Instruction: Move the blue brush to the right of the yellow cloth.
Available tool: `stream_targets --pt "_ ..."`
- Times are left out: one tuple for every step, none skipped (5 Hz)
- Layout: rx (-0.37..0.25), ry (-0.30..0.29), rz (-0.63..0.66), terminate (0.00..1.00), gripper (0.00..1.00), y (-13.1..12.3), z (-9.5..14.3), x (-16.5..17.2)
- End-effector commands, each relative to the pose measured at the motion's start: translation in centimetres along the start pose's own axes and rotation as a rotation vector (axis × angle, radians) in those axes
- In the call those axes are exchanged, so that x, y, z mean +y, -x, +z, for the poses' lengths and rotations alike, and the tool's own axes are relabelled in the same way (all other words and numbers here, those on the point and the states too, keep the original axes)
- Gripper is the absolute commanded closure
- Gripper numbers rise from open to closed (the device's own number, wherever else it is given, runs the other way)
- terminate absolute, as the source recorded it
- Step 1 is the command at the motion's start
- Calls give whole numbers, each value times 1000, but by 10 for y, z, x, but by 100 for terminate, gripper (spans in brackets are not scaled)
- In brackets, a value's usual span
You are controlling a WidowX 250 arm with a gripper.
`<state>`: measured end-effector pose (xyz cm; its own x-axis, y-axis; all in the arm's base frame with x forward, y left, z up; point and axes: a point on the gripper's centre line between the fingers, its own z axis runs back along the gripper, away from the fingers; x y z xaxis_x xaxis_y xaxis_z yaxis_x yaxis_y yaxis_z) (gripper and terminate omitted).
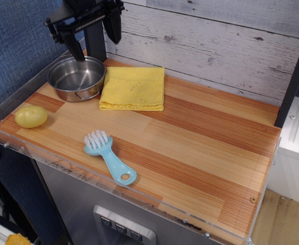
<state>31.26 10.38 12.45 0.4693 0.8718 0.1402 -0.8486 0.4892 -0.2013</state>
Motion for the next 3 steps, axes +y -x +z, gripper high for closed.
stream_targets --pt "18 -60 -88 0 0 44 -23 24" --pt "20 -90 -160 0 0 55 -38 39" --pt "16 -111 -219 0 0 63 -47 48"
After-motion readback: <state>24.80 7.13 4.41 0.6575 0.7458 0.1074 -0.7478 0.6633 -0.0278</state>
